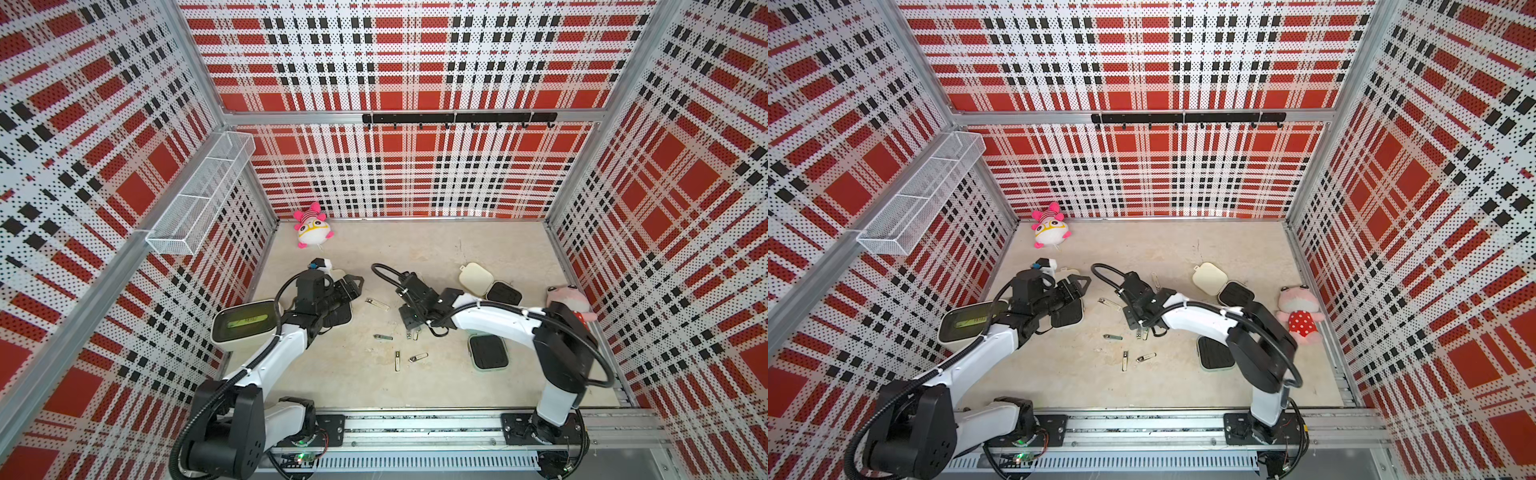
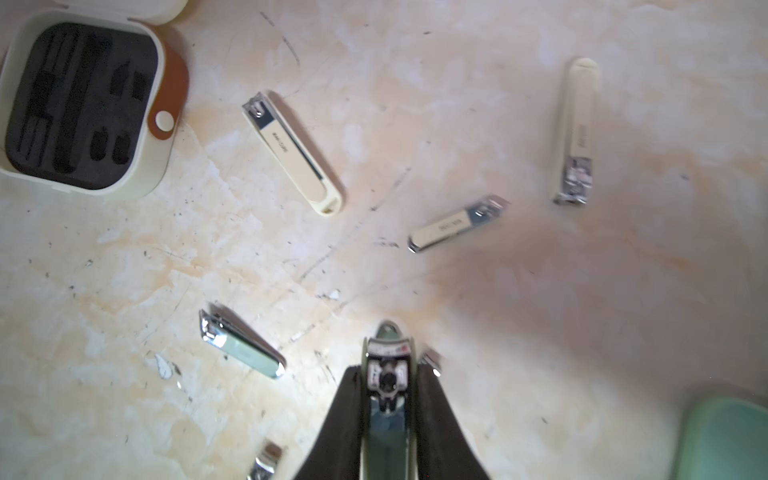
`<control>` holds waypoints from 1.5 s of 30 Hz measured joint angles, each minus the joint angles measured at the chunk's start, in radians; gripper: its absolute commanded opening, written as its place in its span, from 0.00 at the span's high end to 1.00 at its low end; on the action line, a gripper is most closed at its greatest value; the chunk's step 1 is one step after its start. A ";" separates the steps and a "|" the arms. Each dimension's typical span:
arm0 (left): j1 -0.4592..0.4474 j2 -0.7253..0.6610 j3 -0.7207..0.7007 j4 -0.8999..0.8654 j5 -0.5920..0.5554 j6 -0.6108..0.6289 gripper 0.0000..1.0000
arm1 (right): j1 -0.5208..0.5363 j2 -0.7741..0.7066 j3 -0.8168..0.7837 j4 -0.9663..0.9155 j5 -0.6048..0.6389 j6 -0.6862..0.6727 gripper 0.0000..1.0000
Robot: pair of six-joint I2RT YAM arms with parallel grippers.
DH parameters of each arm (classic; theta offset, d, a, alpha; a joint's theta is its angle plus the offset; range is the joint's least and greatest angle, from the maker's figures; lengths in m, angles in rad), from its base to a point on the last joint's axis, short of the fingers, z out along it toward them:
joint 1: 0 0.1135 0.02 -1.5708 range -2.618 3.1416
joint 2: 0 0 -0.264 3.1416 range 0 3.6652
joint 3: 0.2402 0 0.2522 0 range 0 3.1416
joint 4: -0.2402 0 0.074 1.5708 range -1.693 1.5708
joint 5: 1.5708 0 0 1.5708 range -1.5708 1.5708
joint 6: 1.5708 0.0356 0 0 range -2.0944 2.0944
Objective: Organize nail clipper sets
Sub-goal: Move the storage box to the center of the board.
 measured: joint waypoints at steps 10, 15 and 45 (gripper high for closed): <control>-0.382 0.240 0.123 0.135 0.022 -0.066 0.26 | -0.128 -0.390 -0.453 -0.036 0.077 0.184 0.85; -0.504 0.390 0.233 0.209 0.048 -0.101 0.29 | -0.153 -0.485 -0.563 -0.080 0.101 0.260 0.85; -0.598 0.553 0.356 0.324 0.120 -0.178 0.30 | -0.293 -0.485 -0.640 -0.034 0.046 0.200 0.86</control>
